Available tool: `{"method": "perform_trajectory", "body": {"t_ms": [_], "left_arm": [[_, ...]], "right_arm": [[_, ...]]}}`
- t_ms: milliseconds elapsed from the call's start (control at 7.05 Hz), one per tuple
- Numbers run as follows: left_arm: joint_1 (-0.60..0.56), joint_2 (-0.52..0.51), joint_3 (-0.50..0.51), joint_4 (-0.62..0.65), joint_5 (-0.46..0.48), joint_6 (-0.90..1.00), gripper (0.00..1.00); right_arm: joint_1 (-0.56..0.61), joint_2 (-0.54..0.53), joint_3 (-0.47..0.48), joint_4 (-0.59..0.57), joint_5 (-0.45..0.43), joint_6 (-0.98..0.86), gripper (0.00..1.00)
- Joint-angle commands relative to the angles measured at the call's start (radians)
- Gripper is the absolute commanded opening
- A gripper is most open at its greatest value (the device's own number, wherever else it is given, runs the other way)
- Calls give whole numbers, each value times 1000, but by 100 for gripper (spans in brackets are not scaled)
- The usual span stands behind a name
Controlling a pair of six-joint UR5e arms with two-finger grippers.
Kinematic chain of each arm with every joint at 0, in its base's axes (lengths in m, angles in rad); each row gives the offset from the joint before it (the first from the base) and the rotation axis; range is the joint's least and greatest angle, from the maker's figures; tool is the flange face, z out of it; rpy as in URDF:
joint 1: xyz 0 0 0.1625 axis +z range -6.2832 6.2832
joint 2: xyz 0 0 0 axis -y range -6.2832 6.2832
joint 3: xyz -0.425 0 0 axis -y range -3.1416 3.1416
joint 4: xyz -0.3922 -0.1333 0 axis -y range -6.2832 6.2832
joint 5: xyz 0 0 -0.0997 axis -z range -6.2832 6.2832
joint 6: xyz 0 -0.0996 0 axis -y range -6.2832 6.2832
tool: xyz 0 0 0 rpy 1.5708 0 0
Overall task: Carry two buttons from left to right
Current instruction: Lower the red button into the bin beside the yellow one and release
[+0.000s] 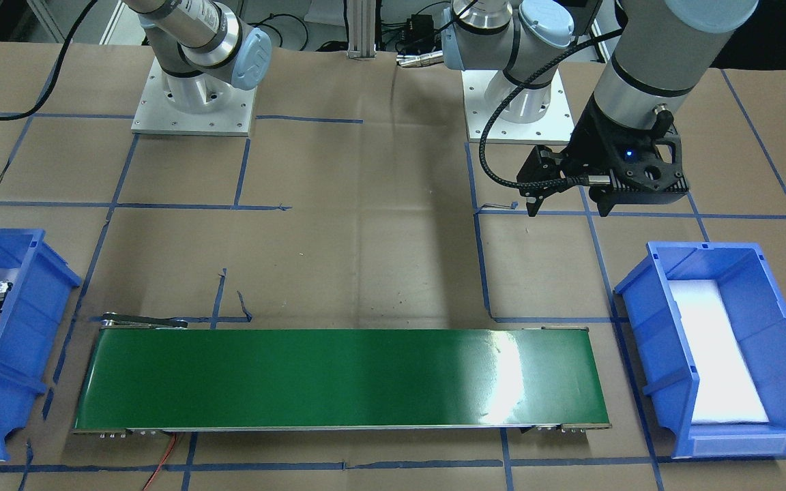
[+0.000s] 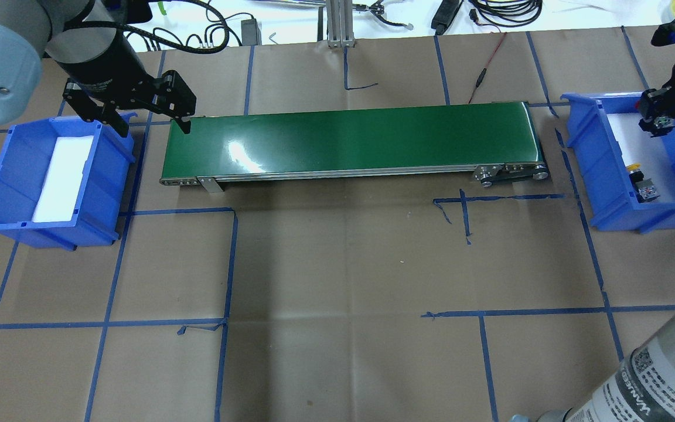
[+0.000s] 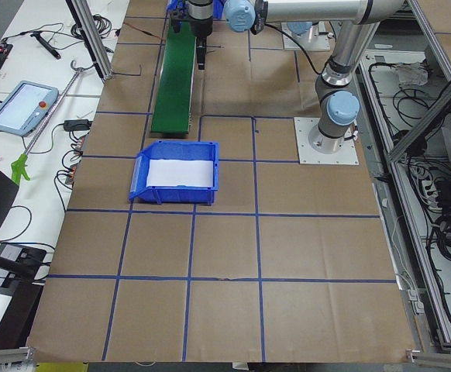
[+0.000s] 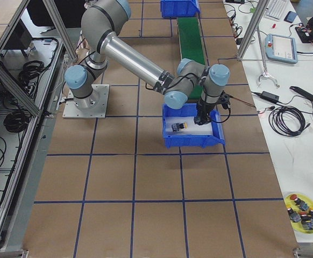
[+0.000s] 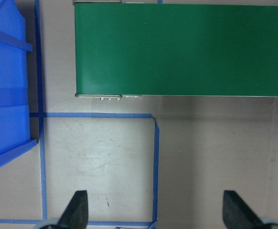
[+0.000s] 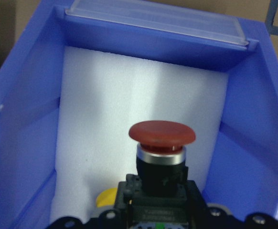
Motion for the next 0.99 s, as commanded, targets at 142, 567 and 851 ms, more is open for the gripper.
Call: {"method": "perform_trajectory", "body": {"t_ms": [142,567,851], "left_arm": [[0,0,0,0,0,0,100],[0,0,0,0,0,0,100],[0,1,0,0,0,0,100]], "right_arm": [[18,43,19,-22,-3,-4,5],[18,49,30,-22,0,2,43],[18,49,29,-22,2,11,99]]}}
